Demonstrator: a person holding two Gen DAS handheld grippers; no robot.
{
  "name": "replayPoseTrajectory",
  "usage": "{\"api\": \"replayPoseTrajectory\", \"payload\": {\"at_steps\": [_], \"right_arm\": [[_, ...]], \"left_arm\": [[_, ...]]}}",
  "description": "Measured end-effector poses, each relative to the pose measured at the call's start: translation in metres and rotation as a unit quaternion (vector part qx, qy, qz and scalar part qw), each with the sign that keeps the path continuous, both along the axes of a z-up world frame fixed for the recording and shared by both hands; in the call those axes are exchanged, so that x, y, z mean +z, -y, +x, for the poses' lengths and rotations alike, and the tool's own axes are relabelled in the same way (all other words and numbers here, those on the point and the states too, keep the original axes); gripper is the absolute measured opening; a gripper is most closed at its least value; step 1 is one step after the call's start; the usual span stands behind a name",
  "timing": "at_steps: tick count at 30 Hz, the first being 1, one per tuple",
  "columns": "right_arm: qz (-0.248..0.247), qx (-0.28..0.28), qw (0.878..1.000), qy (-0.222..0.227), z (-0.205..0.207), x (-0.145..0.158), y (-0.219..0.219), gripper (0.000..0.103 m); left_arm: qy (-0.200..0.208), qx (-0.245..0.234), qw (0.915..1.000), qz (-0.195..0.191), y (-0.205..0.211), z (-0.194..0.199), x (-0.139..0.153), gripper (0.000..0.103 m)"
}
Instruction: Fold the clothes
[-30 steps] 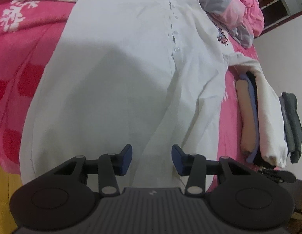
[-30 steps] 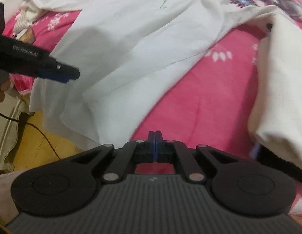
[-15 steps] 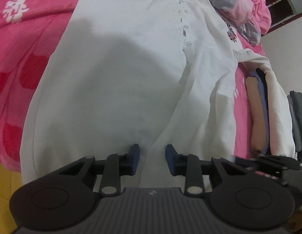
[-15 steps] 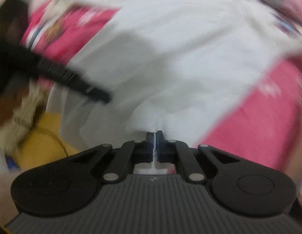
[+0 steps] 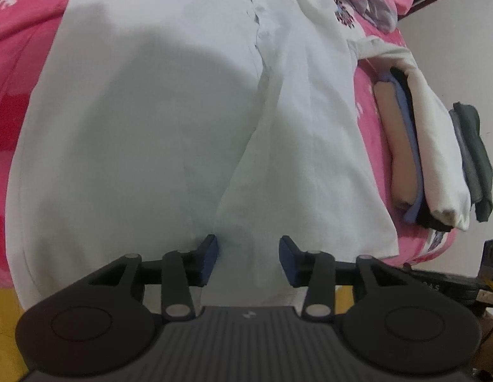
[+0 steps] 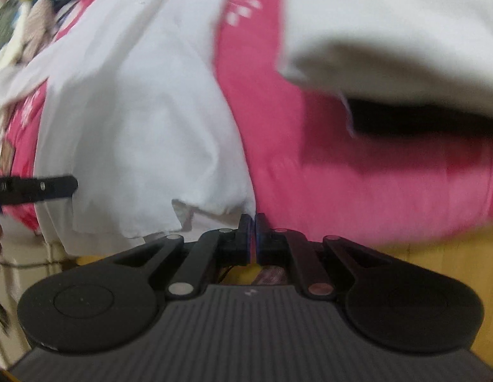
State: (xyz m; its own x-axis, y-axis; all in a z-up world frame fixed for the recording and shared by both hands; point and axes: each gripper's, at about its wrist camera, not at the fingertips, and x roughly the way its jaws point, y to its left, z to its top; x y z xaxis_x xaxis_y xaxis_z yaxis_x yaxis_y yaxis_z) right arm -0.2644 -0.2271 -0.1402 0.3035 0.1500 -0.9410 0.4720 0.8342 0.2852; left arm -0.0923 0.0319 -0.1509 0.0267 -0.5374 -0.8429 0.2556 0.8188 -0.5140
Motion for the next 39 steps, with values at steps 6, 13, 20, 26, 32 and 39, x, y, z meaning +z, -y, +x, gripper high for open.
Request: {"api": "replayPoseTrajectory", "payload": {"at_steps": [6,13,20,26,32,39], "right_arm": [[-0.023,0.01,1.0,0.018,-0.023,0.019,-0.005,0.005],[-0.136,0.197,0.969,0.066,0.004,0.032,-0.047,0.03],[-0.199,0.333,0.921,0.03,0.022,0.008,-0.053,0.025],[-0.176,0.263,0.948,-0.023,0.015,0.014,-0.027,0.005],[-0.139,0.24,0.96,-0.025,-0.001,0.038,-0.02,0.007],[-0.231,0.441,0.866,0.039,0.025,0.038,-0.066,0.027]], "left_arm": [[-0.007,0.006,0.9999,0.005,0.001,0.001,-0.002,0.037],[-0.024,0.021,0.9995,0.004,-0.001,0.005,-0.004,0.019],[-0.036,0.039,0.9985,-0.011,0.0,0.003,-0.003,0.0],[-0.037,0.013,0.9991,-0.018,0.012,-0.011,0.007,0.002],[-0.04,0.004,0.9992,-0.002,0.014,-0.016,-0.006,0.028],[-0.061,0.021,0.9976,-0.026,0.006,-0.014,-0.012,0.039]]}}
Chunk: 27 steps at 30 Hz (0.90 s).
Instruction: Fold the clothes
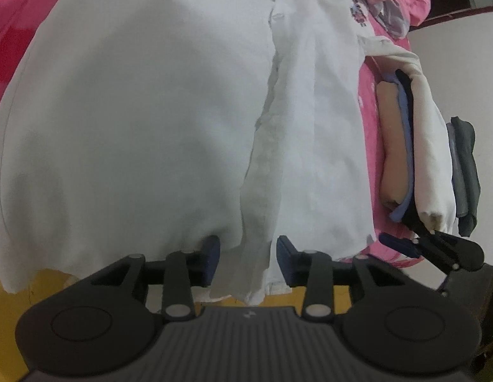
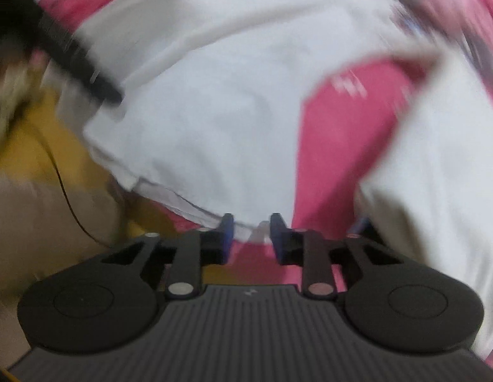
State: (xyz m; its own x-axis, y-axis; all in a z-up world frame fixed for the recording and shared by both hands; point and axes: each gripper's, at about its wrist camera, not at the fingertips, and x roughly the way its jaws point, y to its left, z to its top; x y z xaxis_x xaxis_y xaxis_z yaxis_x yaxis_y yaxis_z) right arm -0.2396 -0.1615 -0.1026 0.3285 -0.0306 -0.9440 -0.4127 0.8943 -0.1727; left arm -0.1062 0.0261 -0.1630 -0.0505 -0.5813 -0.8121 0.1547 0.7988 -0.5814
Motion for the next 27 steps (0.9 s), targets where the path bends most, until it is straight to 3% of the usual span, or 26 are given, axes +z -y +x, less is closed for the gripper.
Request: {"api": "replayPoseTrajectory", "payload": {"at_steps": [2,5,8,10,13,15,18,22,27], "right_arm": [[-0.041,0.098,0.994,0.006,-0.005,-0.008,-0.012,0.032],[-0.09,0.221,0.971,0.02,-0.018,-0.022,-0.028,0.035],[-0.109,0.267,0.957,0.022,-0.016,-0.032,-0.031,0.033],[-0.096,0.252,0.963,0.014,-0.005,-0.033,-0.028,0.031],[-0.033,0.159,0.987,-0.003,0.018,-0.02,-0.018,0.016],[-0.01,0.124,0.992,-0.005,0.024,-0.014,-0.015,0.016],[0.007,0.102,0.995,-0.005,0.025,-0.013,-0.014,0.016],[0.024,0.079,0.997,-0.004,0.023,-0.015,-0.008,0.002],[0.035,0.016,0.999,-0.01,0.018,-0.004,0.011,0.0]], "left_arm": [[-0.006,0.005,0.9999,-0.007,-0.002,0.001,-0.002,0.039],[-0.015,0.013,0.9997,-0.017,-0.006,0.002,-0.005,0.039],[-0.019,0.012,0.9995,-0.021,-0.005,0.003,-0.007,0.039],[-0.021,0.008,0.9995,-0.022,-0.004,0.003,-0.008,0.039],[-0.023,0.004,0.9995,-0.021,-0.004,0.004,-0.009,0.039],[-0.024,0.001,0.9995,-0.021,-0.004,0.004,-0.01,0.04],[-0.028,-0.002,0.9994,-0.022,-0.004,0.006,-0.012,0.04],[-0.03,-0.004,0.9993,-0.023,-0.006,0.005,-0.013,0.038],[-0.038,-0.013,0.9988,-0.027,-0.005,0.003,-0.013,0.039]]}}
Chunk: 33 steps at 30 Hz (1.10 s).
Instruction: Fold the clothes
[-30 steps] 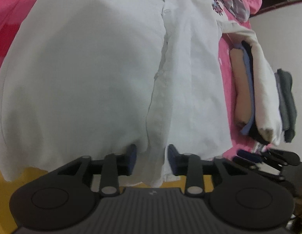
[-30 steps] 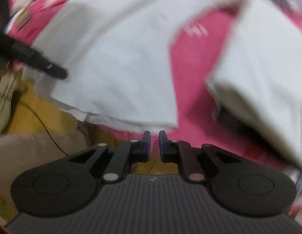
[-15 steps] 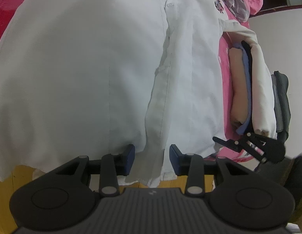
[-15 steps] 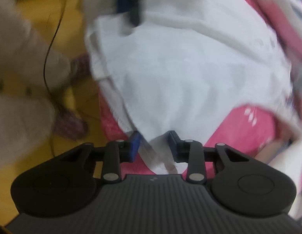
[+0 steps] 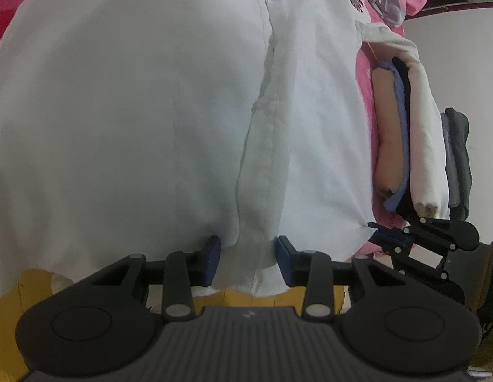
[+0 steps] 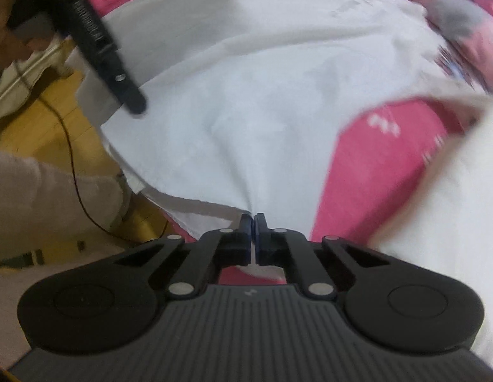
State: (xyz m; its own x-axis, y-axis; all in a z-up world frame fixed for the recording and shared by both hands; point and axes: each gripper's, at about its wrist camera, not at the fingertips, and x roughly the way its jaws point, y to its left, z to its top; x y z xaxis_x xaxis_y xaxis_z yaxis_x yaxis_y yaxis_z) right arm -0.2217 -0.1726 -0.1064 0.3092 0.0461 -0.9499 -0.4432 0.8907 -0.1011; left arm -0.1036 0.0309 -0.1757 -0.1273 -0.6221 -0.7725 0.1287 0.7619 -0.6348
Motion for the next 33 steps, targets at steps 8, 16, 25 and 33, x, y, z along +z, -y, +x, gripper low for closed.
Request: {"api": "replayPoseTrajectory", "payload": {"at_steps": [8,16,25,33], "right_arm": [[-0.043,-0.006,0.998,-0.054,-0.01,-0.024,0.01,0.003],[-0.056,-0.03,0.995,-0.08,-0.012,-0.007,0.015,0.031],[0.136,-0.134,0.982,0.01,0.085,0.054,0.03,0.031],[0.164,-0.141,0.976,0.034,0.195,0.013,0.006,0.031]], "left_arm": [[-0.008,-0.017,0.9998,0.009,0.015,-0.002,-0.004,0.04],[0.002,-0.028,0.9994,0.019,0.024,-0.008,0.0,0.039],[0.006,-0.011,0.9994,0.031,0.024,-0.013,-0.001,0.01],[0.015,0.018,0.9997,0.012,0.009,-0.021,0.009,0.001]]}}
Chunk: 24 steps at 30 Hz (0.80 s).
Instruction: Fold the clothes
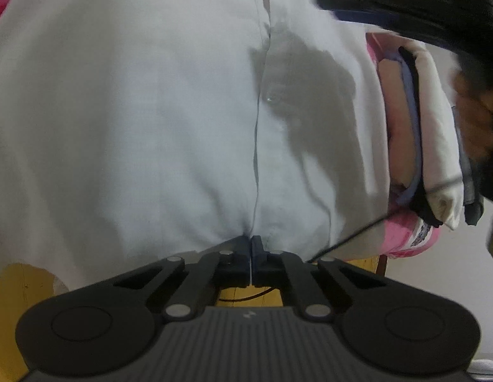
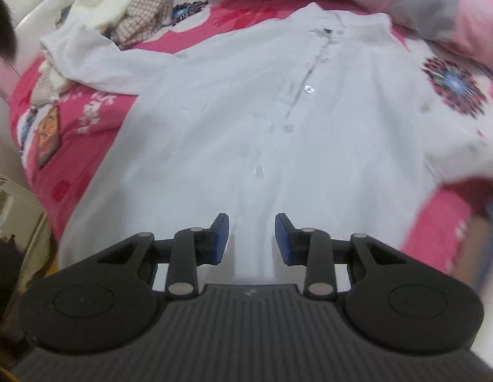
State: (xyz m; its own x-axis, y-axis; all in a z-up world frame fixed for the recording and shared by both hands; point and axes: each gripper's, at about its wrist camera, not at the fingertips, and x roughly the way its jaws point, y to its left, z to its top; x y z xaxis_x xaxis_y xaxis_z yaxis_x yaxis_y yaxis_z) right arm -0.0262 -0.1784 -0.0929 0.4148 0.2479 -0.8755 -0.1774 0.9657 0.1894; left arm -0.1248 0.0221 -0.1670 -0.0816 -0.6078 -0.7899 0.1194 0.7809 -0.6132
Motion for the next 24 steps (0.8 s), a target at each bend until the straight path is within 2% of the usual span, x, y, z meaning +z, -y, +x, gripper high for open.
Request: {"api": "replayPoseTrajectory", "payload": {"at_steps": [5,11,12,14,16,20,24], "right_arm": [[-0.007,0.012,1.0,-0.01,0.02,-0.01,-0.01,0.03],[-0.02,0.026,0.998,-0.048,0.045,-0.035,-0.016,0.03],[-0.024,0.026,0.998,-0.054,0.048,-0.039,-0.016,0.028],[-0.024,0.024,0.998,-0.057,0.049,-0.043,-0.012,0.008],[-0.009,0.018,0.998,-0.052,0.047,-0.04,-0.006,0.002],[0.021,0.034,0.999,-0.007,0.034,-0.022,-0.001,0.002],[0.016,0.069,0.997,-0.007,0.031,-0.035,-0.011,0.008]], "left_arm": [[0.005,0.015,0.9998,-0.013,-0.008,-0.005,0.006,0.0],[0.003,0.01,0.9995,-0.029,-0.009,-0.008,0.009,0.0],[0.002,0.009,0.9995,-0.03,-0.009,-0.008,0.009,0.0],[0.002,0.007,0.9994,-0.033,-0.01,-0.009,0.008,0.0],[0.0,0.002,0.9995,-0.031,-0.011,-0.007,0.008,0.0],[-0.003,-0.008,0.9996,-0.026,-0.012,-0.003,0.006,0.0],[-0.007,-0.019,0.9996,-0.022,-0.013,0.001,0.004,0.002]]}}
